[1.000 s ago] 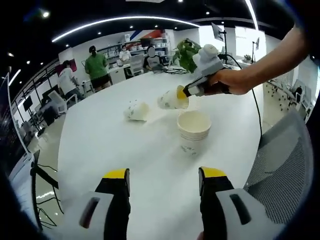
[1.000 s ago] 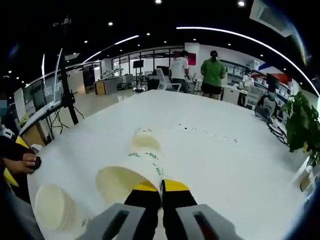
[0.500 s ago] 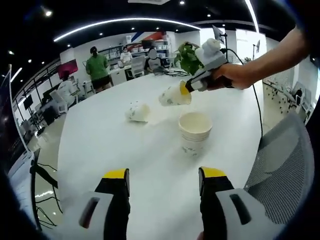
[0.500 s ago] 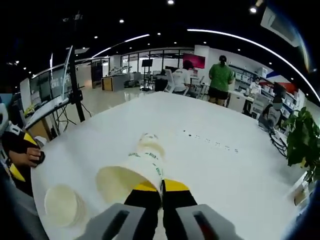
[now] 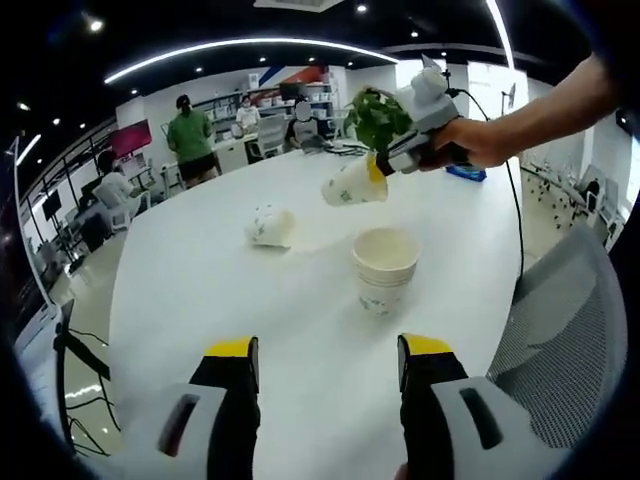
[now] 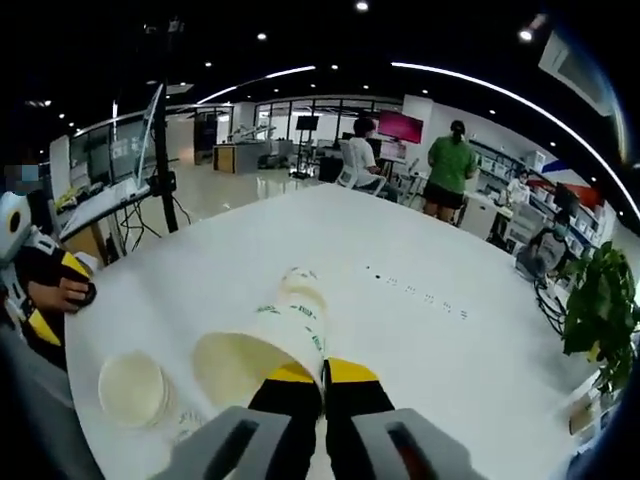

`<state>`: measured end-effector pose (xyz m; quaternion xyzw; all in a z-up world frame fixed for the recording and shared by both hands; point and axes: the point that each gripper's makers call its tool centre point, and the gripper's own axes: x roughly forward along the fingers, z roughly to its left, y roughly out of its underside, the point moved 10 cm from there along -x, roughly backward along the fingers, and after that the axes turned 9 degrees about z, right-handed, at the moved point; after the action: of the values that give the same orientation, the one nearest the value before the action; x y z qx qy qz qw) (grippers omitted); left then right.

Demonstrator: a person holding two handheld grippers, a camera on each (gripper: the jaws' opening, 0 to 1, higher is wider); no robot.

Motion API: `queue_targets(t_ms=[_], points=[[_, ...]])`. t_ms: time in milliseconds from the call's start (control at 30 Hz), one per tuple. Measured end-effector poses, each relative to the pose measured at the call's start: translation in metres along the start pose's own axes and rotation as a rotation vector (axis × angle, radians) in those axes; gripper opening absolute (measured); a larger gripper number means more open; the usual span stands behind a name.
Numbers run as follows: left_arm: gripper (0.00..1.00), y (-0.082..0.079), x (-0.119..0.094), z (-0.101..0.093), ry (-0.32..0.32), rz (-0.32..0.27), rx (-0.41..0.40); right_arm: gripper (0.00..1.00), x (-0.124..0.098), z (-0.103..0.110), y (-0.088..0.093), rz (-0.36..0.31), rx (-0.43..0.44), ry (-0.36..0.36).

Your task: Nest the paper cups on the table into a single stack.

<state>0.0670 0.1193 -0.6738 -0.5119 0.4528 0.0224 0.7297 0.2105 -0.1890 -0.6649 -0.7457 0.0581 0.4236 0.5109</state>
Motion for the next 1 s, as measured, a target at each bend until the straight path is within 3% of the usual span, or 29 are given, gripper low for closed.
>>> queue_targets(t_ms=[233,1000], points=[[0.54,-0.004,0.001,-0.001,0.015,-0.008,0.013,0.00,-0.002,-0.003,-0.003,0.007,-0.050,-0.013],[0.54,-0.005,0.004,-0.005,0.066,-0.016,0.047,0.00,-0.034,0.020,-0.015,0.085,-0.255,-0.117]])
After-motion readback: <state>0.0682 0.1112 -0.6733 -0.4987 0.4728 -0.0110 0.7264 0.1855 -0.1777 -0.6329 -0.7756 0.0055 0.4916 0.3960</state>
